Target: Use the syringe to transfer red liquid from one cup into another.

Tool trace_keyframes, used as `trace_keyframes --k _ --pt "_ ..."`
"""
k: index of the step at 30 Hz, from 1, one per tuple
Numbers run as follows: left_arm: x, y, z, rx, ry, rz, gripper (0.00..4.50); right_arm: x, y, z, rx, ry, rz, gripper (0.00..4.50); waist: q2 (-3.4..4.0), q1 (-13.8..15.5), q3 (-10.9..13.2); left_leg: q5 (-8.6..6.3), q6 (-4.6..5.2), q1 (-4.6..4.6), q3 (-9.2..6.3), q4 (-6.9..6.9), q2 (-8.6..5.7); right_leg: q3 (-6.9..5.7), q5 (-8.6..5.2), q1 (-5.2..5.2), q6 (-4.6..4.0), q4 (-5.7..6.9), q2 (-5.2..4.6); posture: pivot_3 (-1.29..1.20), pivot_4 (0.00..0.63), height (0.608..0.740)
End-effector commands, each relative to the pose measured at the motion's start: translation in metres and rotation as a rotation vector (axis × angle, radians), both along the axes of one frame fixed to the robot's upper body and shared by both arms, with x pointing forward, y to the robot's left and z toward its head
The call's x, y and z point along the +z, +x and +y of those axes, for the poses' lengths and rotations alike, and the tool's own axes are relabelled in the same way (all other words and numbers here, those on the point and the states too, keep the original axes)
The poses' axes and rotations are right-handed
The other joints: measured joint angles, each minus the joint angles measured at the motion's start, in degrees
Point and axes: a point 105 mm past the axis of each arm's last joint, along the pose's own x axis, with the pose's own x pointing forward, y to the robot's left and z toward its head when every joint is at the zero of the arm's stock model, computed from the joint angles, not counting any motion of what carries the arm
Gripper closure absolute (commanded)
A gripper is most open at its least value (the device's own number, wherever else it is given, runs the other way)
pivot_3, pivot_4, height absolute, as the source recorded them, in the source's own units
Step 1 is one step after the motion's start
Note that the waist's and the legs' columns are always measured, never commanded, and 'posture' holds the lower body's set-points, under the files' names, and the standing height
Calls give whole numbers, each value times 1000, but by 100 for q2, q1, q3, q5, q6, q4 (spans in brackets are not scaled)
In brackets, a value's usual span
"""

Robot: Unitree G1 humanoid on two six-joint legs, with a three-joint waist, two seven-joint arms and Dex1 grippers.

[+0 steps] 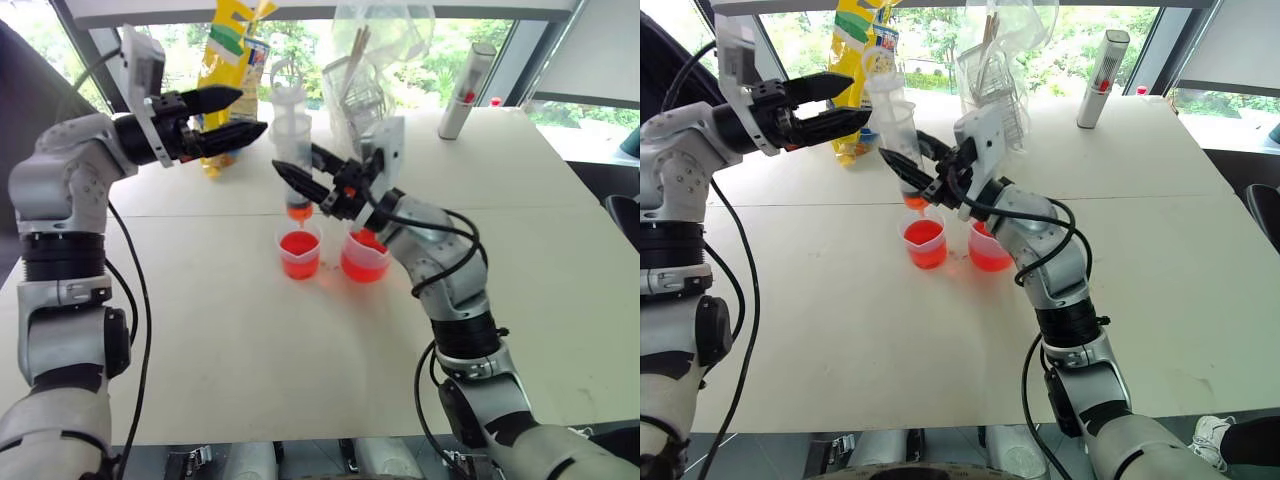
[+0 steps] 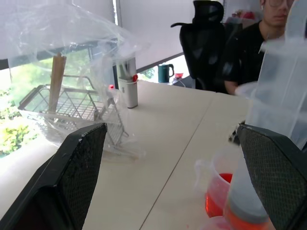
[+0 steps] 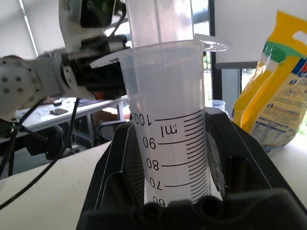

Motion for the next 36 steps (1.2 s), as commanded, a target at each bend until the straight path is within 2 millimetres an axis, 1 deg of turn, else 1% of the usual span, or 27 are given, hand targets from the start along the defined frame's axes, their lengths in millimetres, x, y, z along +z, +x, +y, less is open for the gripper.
trace_keyframes --k 1,4,6,9,11,15,21,24,27,28,31,32,36 --pt "35 -21 0 -66 -63 -78 73 5 -2 2 9 22 -43 3100 0 2 0 0 0 0 0 1 0 -1 0 0 0 1 -1 0 150 739" --pt "44 -29 -3 -126 -132 -60 73 -2 0 2 4 17 -30 3100 0 0 0 0 0 -1 -1 2 0 -5 0 0 0 1 -1 0 150 739" --pt "46 -32 -7 -156 -142 -52 73 -4 0 2 3 14 -26 3100 0 0 0 0 0 -1 -4 2 0 -7 0 0 0 1 -1 0 150 739" --pt "38 -34 -16 -192 -110 -34 73 -6 1 2 -1 11 -25 3100 0 -5 0 0 -1 1 -4 1 0 -7 0 1 0 2 -1 0 150 739" --pt "27 -35 -25 -211 -66 -18 73 -6 1 2 -4 9 -25 3100 0 -6 0 1 -1 2 -4 1 0 -7 0 0 0 4 -1 0 150 739" --pt "12 -27 -32 -186 -11 -8 73 -5 2 1 -12 8 -28 3100 0 -3 0 2 -3 3 -4 1 0 -3 0 1 0 5 -1 0 150 739" --pt "8 -18 -35 -159 -7 -14 73 -5 1 0 -18 -5 -34 3100 0 -2 0 2 -3 2 -2 -1 -1 -2 0 -1 0 3 0 0 150 739" --pt "9 -16 -37 -164 -17 -15 887 -7 1 0 -19 -10 -33 3100 0 -3 0 2 -3 2 -3 0 -1 -2 0 -1 0 3 0 0 150 739" --pt "9 -15 -39 -167 -28 -14 2369 -7 0 1 -19 -11 -32 3100 0 -1 0 2 -3 2 -3 0 -1 -2 0 -1 0 3 0 0 150 739" --pt "9 -16 -40 -171 -29 -12 2790 -7 0 1 -19 -12 -32 3100 0 -3 0 2 -3 2 -3 0 -1 -2 0 -1 0 3 0 0 150 739" --pt "7 -17 -42 -180 -21 -10 4319 -8 0 2 -19 -15 -32 3100 0 -3 0 2 -3 2 -3 0 -1 -2 0 -1 0 3 0 0 150 739" --pt "6 -18 -42 -183 -16 -8 4421 -8 0 2 -19 -17 -33 3100 0 -6 0 2 -3 2 -3 0 -1 -2 0 -1 0 3 0 0 150 739" --pt "-1 -19 -44 -189 17 3 4421 -6 1 1 -19 -17 -39 3100 0 -3 0 2 -3 2 -3 0 -1 -2 0 -1 0 3 0 0 150 739"
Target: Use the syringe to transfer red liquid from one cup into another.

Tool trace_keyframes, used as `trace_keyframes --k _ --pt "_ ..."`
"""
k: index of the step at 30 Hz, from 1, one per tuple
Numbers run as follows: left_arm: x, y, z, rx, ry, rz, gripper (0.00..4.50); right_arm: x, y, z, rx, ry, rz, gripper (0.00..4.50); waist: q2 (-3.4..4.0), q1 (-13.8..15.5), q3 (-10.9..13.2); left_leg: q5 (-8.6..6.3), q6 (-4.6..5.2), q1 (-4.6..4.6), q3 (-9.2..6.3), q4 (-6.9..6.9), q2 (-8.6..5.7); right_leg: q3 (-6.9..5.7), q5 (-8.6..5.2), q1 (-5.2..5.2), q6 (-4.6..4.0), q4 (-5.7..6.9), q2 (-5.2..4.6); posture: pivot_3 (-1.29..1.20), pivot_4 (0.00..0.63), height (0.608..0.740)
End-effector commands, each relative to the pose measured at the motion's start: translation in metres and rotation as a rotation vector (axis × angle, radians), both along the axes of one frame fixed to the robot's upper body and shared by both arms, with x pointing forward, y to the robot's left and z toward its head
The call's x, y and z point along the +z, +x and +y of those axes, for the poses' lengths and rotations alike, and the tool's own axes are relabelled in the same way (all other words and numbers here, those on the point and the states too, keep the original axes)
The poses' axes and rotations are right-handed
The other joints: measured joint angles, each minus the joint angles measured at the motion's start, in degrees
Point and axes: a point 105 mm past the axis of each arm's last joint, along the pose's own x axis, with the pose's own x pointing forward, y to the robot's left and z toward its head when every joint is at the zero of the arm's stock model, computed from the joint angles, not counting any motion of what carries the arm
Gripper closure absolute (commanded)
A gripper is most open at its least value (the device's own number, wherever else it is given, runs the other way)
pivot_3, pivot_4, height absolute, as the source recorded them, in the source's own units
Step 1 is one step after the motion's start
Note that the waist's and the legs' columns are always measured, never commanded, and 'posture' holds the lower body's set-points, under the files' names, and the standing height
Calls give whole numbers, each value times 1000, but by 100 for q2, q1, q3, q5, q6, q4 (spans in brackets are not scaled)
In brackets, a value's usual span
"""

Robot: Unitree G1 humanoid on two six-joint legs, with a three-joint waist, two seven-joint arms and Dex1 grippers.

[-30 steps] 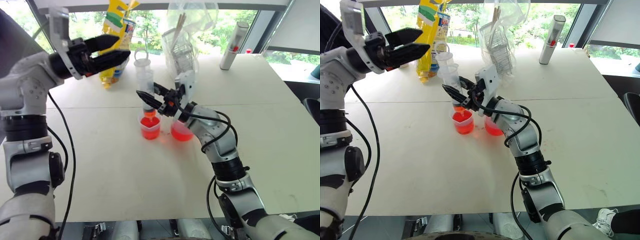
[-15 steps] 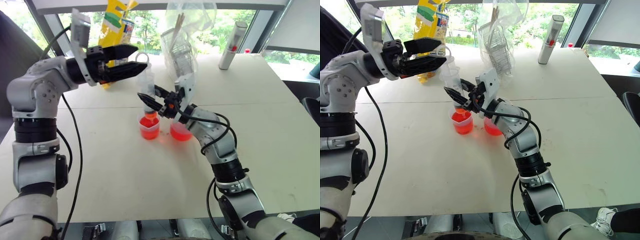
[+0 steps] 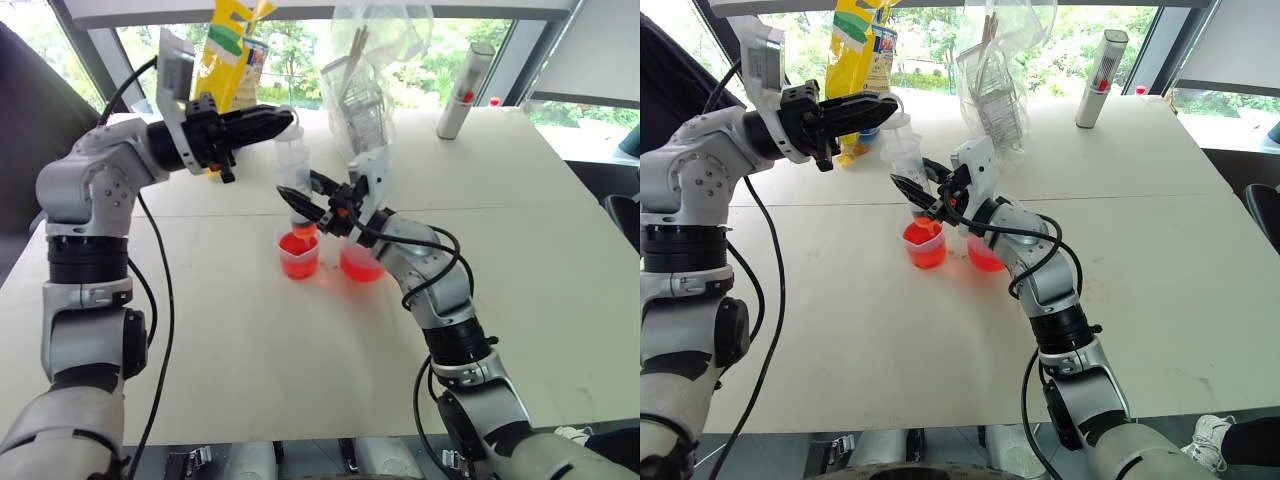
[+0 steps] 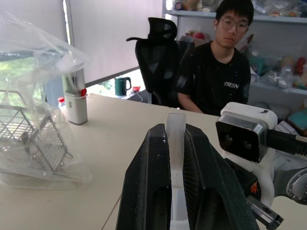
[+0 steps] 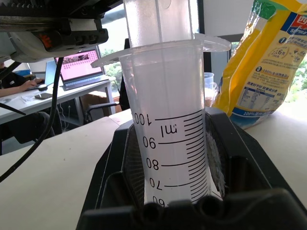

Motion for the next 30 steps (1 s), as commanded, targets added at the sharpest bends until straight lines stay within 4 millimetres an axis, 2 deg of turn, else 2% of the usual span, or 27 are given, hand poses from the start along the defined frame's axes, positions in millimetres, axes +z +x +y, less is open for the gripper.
trace_keyframes --k 1,15,30 --pt "4 -7 -4 -17 45 -44 4421 17 -8 3 26 22 -70 3100 0 1 0 0 0 0 0 0 0 0 0 0 0 0 0 0 150 739" --pt "-12 -6 -6 5 82 -21 4421 42 -13 3 31 71 -116 3100 0 1 0 0 0 0 0 0 1 2 0 0 0 0 -1 0 150 739" --pt "-27 -7 -8 6 112 3 4421 58 -16 -1 31 84 -139 3100 0 1 0 0 0 0 0 -1 1 3 0 0 0 -1 -1 0 150 739"
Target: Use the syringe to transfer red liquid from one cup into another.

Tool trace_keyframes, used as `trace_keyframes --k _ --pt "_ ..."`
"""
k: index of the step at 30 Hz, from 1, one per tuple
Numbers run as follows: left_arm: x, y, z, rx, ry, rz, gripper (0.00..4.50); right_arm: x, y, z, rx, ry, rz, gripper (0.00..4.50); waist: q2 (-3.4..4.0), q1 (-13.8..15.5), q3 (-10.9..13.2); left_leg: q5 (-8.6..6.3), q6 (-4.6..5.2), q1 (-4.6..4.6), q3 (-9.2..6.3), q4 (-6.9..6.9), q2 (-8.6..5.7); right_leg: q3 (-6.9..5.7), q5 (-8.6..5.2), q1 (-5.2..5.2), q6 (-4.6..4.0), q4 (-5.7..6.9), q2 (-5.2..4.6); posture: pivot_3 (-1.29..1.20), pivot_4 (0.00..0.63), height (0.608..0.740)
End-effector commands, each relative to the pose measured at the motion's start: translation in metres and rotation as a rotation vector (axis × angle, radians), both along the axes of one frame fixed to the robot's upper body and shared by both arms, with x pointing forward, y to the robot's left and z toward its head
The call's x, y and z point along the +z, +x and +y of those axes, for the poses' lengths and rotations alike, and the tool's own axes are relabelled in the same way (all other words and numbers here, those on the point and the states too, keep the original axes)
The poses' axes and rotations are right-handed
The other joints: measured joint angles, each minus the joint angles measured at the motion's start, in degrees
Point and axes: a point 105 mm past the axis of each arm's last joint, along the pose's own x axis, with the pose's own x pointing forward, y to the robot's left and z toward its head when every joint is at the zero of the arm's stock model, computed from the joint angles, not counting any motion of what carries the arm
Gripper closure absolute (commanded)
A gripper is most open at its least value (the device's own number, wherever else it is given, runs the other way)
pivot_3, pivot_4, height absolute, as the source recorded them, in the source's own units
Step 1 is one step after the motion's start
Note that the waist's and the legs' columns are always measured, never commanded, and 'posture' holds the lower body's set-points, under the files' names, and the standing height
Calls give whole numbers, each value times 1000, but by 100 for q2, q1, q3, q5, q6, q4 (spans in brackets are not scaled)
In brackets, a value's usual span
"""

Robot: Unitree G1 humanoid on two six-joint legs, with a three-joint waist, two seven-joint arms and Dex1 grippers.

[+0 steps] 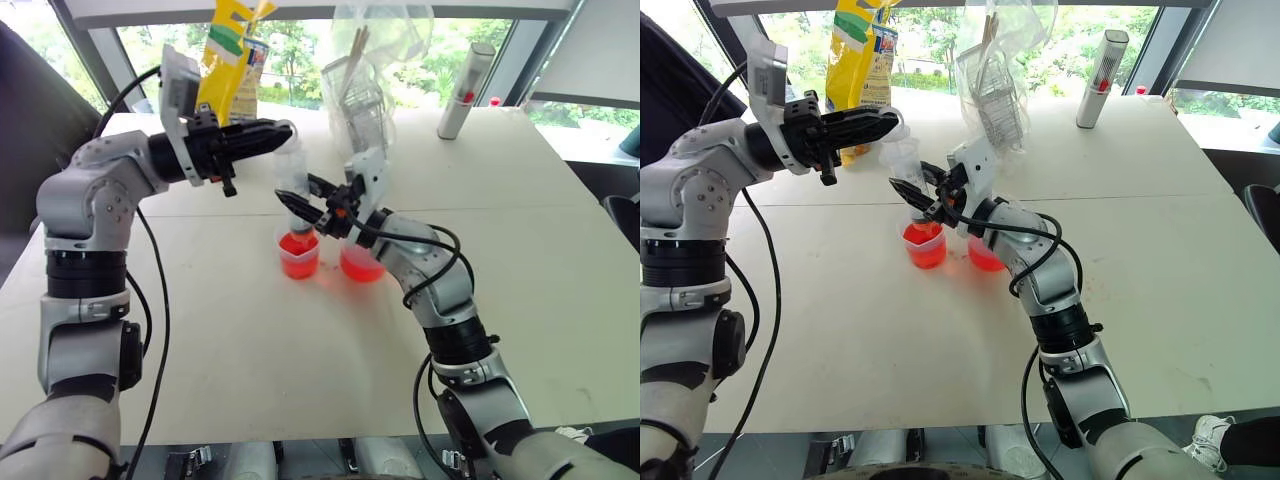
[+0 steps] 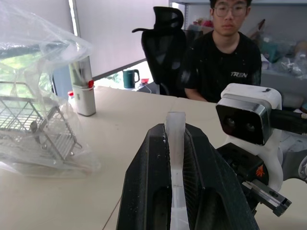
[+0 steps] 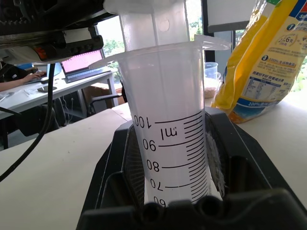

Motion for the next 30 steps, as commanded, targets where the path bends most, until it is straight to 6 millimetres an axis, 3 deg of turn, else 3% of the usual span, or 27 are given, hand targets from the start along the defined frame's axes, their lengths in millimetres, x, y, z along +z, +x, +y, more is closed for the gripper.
trace_keyframes --k 1,11,14,20,21,30 --pt "-13 -3 -7 -28 52 26 4421 56 -16 -3 28 109 -176 3100 0 1 0 0 0 0 0 0 0 0 0 0 0 0 0 0 150 739" --pt "-5 -2 -8 -27 24 13 4421 53 -17 -5 28 100 -155 3100 0 1 0 0 0 0 0 0 0 0 0 0 0 -1 0 0 150 739" --pt "-2 -2 -9 -33 12 17 3354 50 -17 -4 34 97 -143 3100 0 3 0 0 0 0 0 0 0 0 0 0 0 -1 0 0 150 739" --pt "2 -1 -9 -28 17 2 260 46 -18 -1 44 99 -123 3100 1 -2 0 0 0 -1 0 -3 0 0 0 -2 0 -2 2 0 150 739" --pt "4 0 -8 -23 17 -7 26 46 -18 -1 45 103 -117 3100 1 -3 0 0 0 -1 -1 -3 0 0 0 -2 0 -2 2 0 150 739" --pt "19 1 14 46 -2 -53 26 43 -13 -2 38 111 -94 3100 1 -5 0 0 0 -2 1 -2 0 0 0 -3 0 -2 0 0 150 739"
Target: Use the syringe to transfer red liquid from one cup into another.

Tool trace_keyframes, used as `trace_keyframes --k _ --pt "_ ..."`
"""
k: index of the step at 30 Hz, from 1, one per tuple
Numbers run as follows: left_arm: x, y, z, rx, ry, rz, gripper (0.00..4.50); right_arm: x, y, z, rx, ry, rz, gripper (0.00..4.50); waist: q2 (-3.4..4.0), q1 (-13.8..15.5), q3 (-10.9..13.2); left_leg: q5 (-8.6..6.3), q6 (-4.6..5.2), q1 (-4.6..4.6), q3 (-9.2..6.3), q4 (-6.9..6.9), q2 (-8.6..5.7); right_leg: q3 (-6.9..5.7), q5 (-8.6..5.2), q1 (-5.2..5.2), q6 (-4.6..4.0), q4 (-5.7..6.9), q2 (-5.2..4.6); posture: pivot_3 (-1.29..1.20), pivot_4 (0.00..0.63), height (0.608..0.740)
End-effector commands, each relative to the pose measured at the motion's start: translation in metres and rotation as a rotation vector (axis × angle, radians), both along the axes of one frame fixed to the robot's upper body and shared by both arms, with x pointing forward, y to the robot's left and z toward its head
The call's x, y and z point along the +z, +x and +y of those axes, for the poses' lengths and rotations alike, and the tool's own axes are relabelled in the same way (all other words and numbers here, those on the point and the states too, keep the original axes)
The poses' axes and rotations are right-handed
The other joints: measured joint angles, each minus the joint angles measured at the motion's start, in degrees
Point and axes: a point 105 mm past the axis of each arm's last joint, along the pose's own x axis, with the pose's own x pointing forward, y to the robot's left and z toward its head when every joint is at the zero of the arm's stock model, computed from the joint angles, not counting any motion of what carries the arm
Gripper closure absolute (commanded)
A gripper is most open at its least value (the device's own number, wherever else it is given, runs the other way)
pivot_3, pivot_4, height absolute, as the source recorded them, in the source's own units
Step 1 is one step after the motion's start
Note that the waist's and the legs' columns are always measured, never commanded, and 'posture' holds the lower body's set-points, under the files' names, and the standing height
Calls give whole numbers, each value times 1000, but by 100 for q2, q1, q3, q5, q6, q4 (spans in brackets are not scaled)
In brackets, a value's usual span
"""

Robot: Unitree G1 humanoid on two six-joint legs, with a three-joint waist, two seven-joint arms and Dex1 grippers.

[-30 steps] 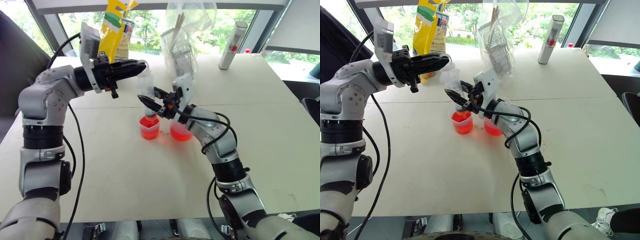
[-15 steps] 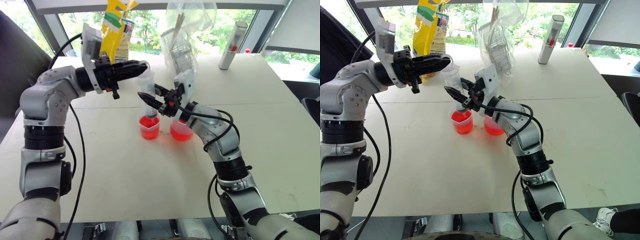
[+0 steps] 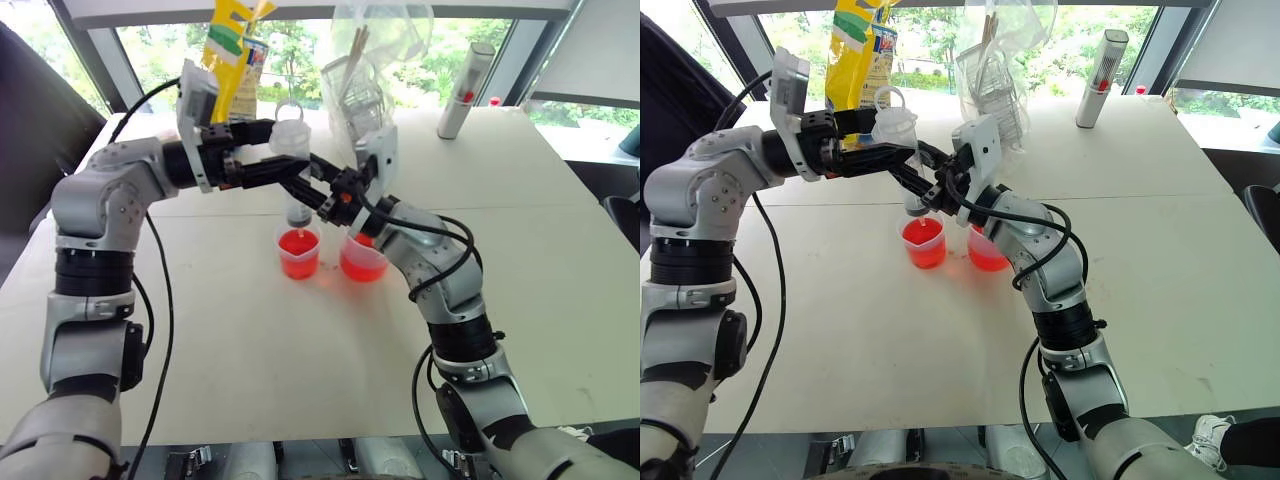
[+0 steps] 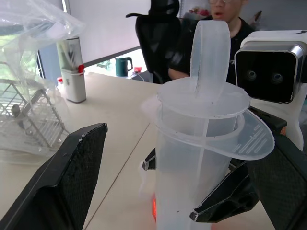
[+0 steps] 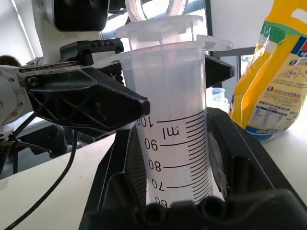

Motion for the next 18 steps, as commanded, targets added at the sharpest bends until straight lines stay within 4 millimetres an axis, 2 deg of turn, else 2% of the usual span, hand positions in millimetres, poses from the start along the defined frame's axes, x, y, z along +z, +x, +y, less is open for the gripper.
trace_keyframes --k 1,5,8,11,15,18 --pt "27 -5 20 50 -27 -100 26 19 -3 -1 7 38 -55 3100 0 1 0 0 0 0 0 -1 1 0 0 -2 0 0 0 0 150 739" --pt "22 -9 31 60 -12 -87 26 23 0 -6 -15 40 -63 3100 0 2 0 0 0 -1 0 -2 1 0 0 -3 0 0 1 0 150 739" --pt "8 -10 31 58 -4 -58 26 41 8 -27 -89 47 -67 3100 1 11 1 0 0 -1 0 -1 1 -1 0 -2 0 0 -3 0 150 739" --pt "-2 -9 27 53 6 -46 26 55 20 -53 -208 31 -45 3100 0 39 0 0 0 -7 0 4 -1 -2 0 -2 0 0 -10 0 150 739" --pt "-13 -9 18 22 5 -26 26 84 36 -103 -361 44 81 3100 0 66 1 0 0 -10 4 0 -2 0 0 -6 -1 -4 -13 0 150 739" --pt "-17 -9 13 -1 2 -22 26 81 48 -136 -485 -27 244 3100 0 69 0 0 0 -12 7 -6 -2 6 0 -16 -2 -3 -12 0 150 739"
